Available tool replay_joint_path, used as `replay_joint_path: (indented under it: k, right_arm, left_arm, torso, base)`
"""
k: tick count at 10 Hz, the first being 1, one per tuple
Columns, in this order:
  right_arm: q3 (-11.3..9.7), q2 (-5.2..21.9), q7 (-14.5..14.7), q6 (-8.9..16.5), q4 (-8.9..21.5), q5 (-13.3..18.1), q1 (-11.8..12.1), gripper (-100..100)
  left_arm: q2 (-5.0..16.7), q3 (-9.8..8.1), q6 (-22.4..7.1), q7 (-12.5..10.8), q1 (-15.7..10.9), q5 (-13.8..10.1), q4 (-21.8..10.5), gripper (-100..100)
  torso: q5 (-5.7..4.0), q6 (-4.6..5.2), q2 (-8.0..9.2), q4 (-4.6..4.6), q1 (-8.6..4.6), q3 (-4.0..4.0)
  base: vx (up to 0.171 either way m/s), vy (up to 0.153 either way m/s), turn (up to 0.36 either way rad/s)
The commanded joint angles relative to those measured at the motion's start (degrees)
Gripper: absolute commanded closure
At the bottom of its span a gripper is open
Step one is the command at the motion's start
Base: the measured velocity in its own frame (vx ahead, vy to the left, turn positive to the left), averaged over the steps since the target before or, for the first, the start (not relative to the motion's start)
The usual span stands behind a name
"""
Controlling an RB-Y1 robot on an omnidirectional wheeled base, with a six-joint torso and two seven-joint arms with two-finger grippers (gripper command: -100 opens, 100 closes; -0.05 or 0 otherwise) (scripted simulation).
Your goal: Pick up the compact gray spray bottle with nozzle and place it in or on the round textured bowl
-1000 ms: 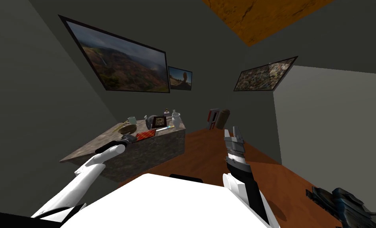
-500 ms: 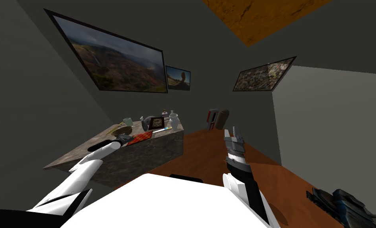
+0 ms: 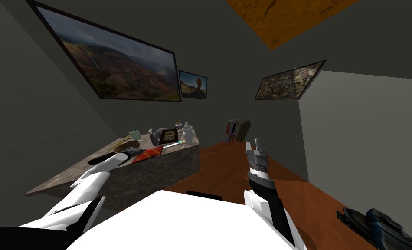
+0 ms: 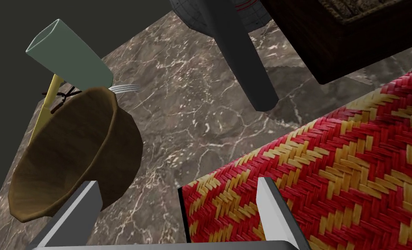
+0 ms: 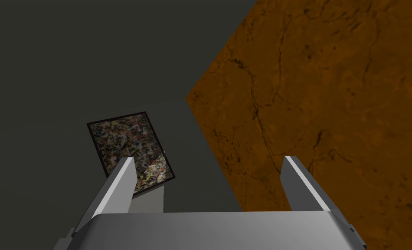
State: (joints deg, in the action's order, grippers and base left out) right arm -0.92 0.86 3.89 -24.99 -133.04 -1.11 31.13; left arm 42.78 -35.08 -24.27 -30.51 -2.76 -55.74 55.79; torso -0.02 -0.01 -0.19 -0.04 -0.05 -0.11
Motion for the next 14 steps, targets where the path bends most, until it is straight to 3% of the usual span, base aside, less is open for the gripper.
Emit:
replay_joint_path:
  k: [1, 2, 4, 5, 9, 12, 13, 14]
  right_arm:
    - [0.00, 0.00, 0.00, 0.00, 0.00, 0.00, 0.00, 0]
    - [0.00, 0.00, 0.00, 0.00, 0.00, 0.00, 0.00, 0]
    - [0.00, 0.00, 0.00, 0.00, 0.00, 0.00, 0.00, 0]
    - [0.00, 0.00, 0.00, 0.00, 0.00, 0.00, 0.01, 0]
    - [0.00, 0.00, 0.00, 0.00, 0.00, 0.00, 0.01, 0]
    - [0.00, 0.00, 0.00, 0.00, 0.00, 0.00, 0.00, 0]
    - [0.00, 0.00, 0.00, 0.00, 0.00, 0.00, 0.00, 0]
    - [0.00, 0.00, 0.00, 0.00, 0.00, 0.00, 0.00, 0]
  left_arm:
    - [1.30, -1.89, -1.72, -0.01, -2.11, -2.24, -2.86, -100]
    - [1.30, -1.89, -1.72, -0.01, -2.11, -2.24, -3.59, -100]
    - [3.25, -5.60, -5.12, -1.00, -5.65, -5.15, -7.76, -100]
    - [3.25, -5.60, -5.12, -1.00, -5.65, -5.15, -8.96, -100]
    - [6.15, -11.29, -9.94, -2.33, -11.03, -9.28, -16.66, -100]
    - [6.94, -12.81, -11.09, -2.64, -12.40, -10.29, -18.86, -100]
    - [6.67, -12.39, -10.82, -2.76, -11.84, -9.92, -17.97, -100]
    - [6.70, -12.46, -10.93, -2.84, -11.89, -9.95, -18.03, 0]
  torso:
    - [0.00, 0.00, 0.00, 0.00, 0.00, 0.00]
    - [0.00, 0.01, -0.05, 0.00, 0.01, -0.01]
    - [-0.01, 0.01, -0.13, -0.02, -0.06, -0.06]
    - [-0.03, 0.03, -0.31, -0.05, -0.09, -0.16]
    - [0.00, 0.01, -0.28, -0.06, 0.01, -0.16]
    - [0.02, 0.00, -0.04, -0.01, 0.07, -0.02]
    - [0.03, -0.01, 0.01, 0.00, 0.08, 0.01]
    - [0.03, -0.01, 0.10, 0.02, 0.07, 0.05]
  base:
    - [0.059, -0.015, -0.033]
    - [0.063, -0.014, -0.016]
    - [0.114, -0.039, -0.032]
    - [0.113, -0.025, -0.019]
    - [0.113, -0.012, -0.027]
    - [0.055, 0.004, -0.005]
    - [0.020, 0.004, -0.002]
    - [0.000, 0.000, 0.000]
